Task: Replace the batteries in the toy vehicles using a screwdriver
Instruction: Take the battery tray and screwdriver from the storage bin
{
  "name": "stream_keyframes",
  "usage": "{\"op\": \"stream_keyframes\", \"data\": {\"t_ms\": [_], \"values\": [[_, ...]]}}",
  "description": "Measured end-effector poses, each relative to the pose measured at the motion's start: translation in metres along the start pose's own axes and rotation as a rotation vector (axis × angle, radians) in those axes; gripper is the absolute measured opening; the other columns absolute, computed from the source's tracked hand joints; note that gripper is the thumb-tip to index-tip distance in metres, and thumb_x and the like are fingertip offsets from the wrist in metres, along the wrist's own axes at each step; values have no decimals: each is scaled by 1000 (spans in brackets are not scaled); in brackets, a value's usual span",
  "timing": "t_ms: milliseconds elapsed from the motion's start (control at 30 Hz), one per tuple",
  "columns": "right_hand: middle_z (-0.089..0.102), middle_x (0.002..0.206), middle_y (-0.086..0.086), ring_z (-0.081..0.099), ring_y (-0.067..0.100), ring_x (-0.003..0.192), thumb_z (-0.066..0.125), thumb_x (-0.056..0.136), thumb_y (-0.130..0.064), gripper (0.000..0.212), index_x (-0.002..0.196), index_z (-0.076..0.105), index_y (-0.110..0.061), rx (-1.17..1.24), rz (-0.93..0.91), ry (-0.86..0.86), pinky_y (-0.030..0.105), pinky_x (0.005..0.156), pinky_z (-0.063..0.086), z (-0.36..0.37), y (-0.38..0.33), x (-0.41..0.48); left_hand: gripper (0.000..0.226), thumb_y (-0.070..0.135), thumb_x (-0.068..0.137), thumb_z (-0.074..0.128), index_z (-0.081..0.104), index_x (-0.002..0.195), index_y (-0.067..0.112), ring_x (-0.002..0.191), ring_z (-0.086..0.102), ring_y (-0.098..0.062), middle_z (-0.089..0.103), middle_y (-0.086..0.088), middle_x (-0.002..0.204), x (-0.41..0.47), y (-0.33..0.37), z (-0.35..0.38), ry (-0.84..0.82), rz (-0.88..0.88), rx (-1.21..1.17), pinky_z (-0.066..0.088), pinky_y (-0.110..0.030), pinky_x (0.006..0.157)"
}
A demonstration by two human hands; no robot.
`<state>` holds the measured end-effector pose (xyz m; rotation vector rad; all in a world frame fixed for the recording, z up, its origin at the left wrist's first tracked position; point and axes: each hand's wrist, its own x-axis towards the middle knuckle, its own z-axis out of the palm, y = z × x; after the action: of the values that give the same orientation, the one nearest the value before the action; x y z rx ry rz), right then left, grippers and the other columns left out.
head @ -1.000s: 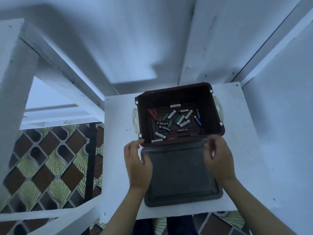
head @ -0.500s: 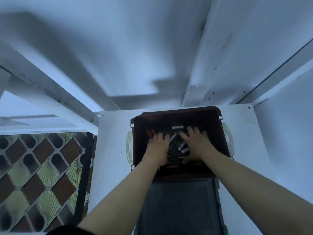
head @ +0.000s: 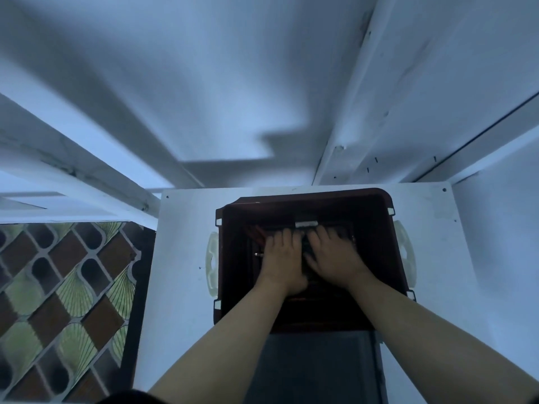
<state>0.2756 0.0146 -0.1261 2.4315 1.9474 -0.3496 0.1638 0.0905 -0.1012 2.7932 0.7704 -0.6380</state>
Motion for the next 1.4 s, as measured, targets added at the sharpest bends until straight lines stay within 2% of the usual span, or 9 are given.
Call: {"op": "stream_keyframes", "data": {"t_ms": [167,300,467,567,667,733,1067,1267,1400], "values": [[61,73,9,58,23,52,88,44,-28,50,81,61,-8,86,30,-61,20,34,31,-1,-1,4,80,49,74,15,37,137,5,119,40,-33,42,-15,130,2,1,6,51,-66,-244,29,-40,99],[61,66,9,55,23,44,90,33,-23,51,74,63,-7,83,72,-104,20,31,31,-1,-1,11,63,45,78,29,42,127,8,117,40,-29,42,-11,128,-1,-11,9,-2,-76,-206,29,-36,92],[61,63,11,51,23,33,94,31,-19,56,74,63,-4,72,43,-125,20,29,32,5,-1,15,27,26,78,63,63,89,1,84,56,-35,57,-18,93,-2,-17,12,277,-157,-377,44,-38,70],[62,69,14,55,25,38,91,44,-12,50,84,64,-1,48,70,-79,23,32,36,-3,-1,12,26,7,68,65,64,94,3,76,60,-31,61,-15,91,10,-14,7,421,-3,-337,45,-34,71],[57,113,18,64,33,84,55,91,-11,39,127,46,0,118,170,-105,34,62,48,-12,0,5,49,7,55,74,64,103,5,76,64,-27,65,-10,92,26,-13,6,384,180,-268,47,-29,68],[51,121,15,60,32,96,45,97,-15,37,132,38,-5,220,253,-88,35,69,46,-20,-1,0,66,3,34,85,69,97,1,70,65,-27,68,-11,87,32,-15,8,336,235,-229,51,-24,59],[52,110,15,59,34,83,50,94,-13,26,117,43,-3,438,417,13,31,58,35,-42,-2,-15,31,16,64,45,72,77,8,52,56,-18,58,-3,60,37,10,3,351,113,88,41,-21,49],[56,103,18,59,34,77,50,93,-11,21,112,45,-2,535,488,52,40,59,48,-42,-2,-17,30,14,31,80,63,56,14,33,50,-10,54,0,49,36,25,-24,235,-34,47,30,-11,33],[56,102,16,59,32,82,50,93,-10,22,113,45,-2,634,560,68,37,63,47,-41,-4,-13,21,22,91,62,66,101,5,94,69,-26,69,-12,103,38,16,-35,103,-269,-214,52,-31,66]]}}
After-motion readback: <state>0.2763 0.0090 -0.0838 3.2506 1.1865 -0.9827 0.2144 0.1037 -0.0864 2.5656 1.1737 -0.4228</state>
